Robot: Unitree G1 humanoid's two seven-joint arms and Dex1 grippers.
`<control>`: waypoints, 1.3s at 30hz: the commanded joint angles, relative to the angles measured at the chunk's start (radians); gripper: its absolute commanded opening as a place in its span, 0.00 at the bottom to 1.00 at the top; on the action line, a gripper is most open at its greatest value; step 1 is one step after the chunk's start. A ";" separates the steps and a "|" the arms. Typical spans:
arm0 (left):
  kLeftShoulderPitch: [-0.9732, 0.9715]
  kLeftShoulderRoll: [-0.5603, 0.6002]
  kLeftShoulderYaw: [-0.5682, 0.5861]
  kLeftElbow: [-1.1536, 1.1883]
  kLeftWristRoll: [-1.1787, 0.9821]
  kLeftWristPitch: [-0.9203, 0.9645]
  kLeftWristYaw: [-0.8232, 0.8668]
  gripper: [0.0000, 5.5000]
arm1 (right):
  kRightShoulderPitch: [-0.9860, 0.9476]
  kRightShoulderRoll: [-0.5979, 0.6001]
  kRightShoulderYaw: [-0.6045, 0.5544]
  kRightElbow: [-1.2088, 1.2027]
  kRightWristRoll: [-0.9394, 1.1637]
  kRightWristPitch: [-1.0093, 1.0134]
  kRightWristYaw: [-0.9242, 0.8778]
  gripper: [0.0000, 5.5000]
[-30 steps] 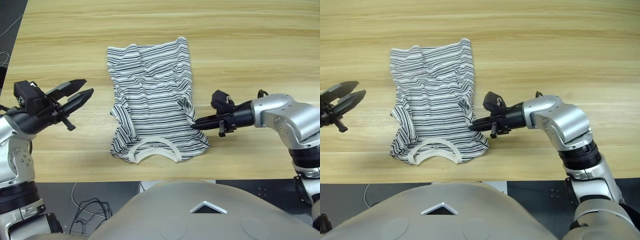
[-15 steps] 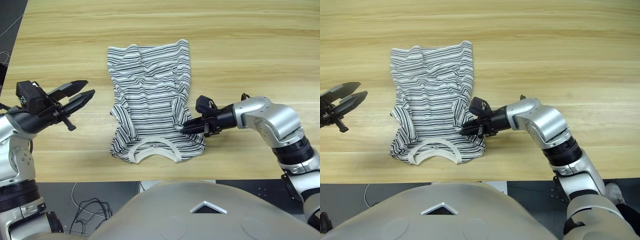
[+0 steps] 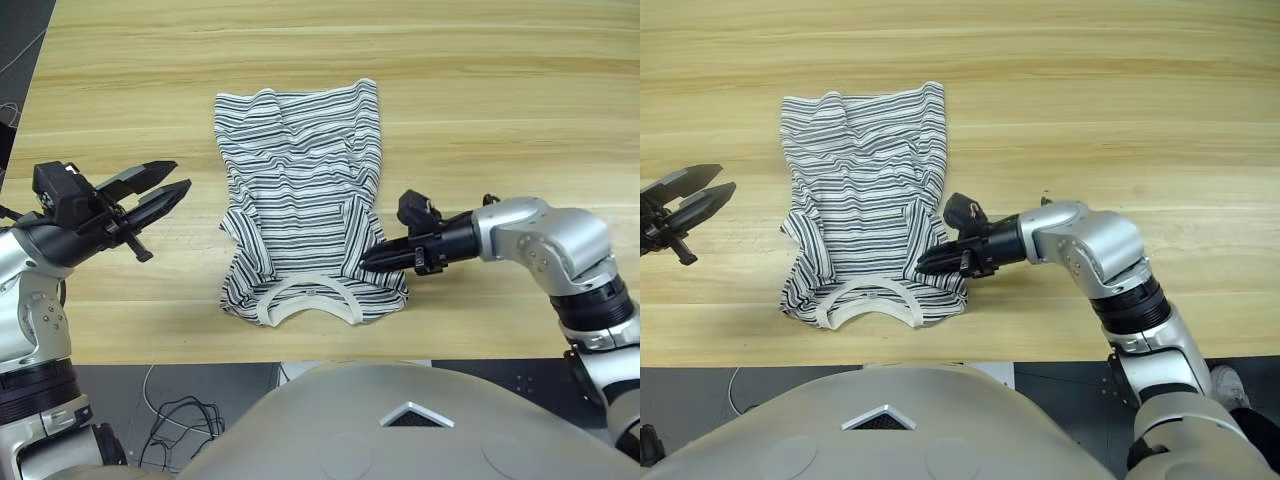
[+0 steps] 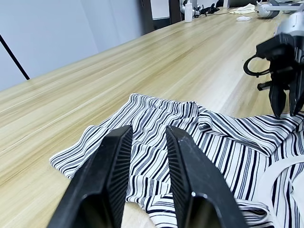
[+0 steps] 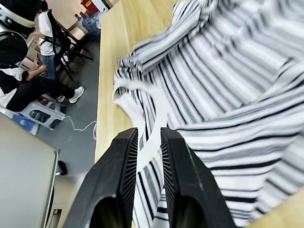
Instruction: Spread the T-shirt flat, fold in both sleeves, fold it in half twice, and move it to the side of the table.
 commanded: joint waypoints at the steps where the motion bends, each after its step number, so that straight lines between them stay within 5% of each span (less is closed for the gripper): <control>1: 0.015 0.008 -0.004 -0.046 0.013 0.004 0.011 0.24 | -0.027 -0.007 -0.068 0.016 0.003 -0.043 0.000 0.16; 4: 0.110 0.056 -0.042 -0.152 0.206 -0.075 0.041 0.29 | -0.033 -0.137 -0.222 0.019 -0.047 -0.296 0.125 0.16; 9: 0.249 0.173 0.002 -0.279 0.461 -0.314 -0.015 0.43 | 0.057 -0.341 -0.308 0.118 -0.179 -0.727 0.389 0.32; 14: 0.299 0.269 -0.024 -0.185 0.719 -0.649 0.018 0.58 | 0.171 -0.364 -0.212 0.251 -0.444 -1.328 0.476 0.49; 20: 0.312 0.264 -0.058 -0.151 0.822 -0.786 0.080 0.75 | 0.190 -0.280 -0.127 0.393 -0.610 -1.867 0.378 0.66; 29: 0.310 0.259 -0.189 0.027 1.077 -1.014 0.309 0.75 | 0.073 -0.155 -0.054 0.659 -0.807 -2.319 0.125 0.66; 39: 0.279 0.259 -0.310 0.040 1.136 -1.053 0.461 0.75 | 0.024 -0.118 0.018 0.760 -0.969 -2.397 -0.094 0.66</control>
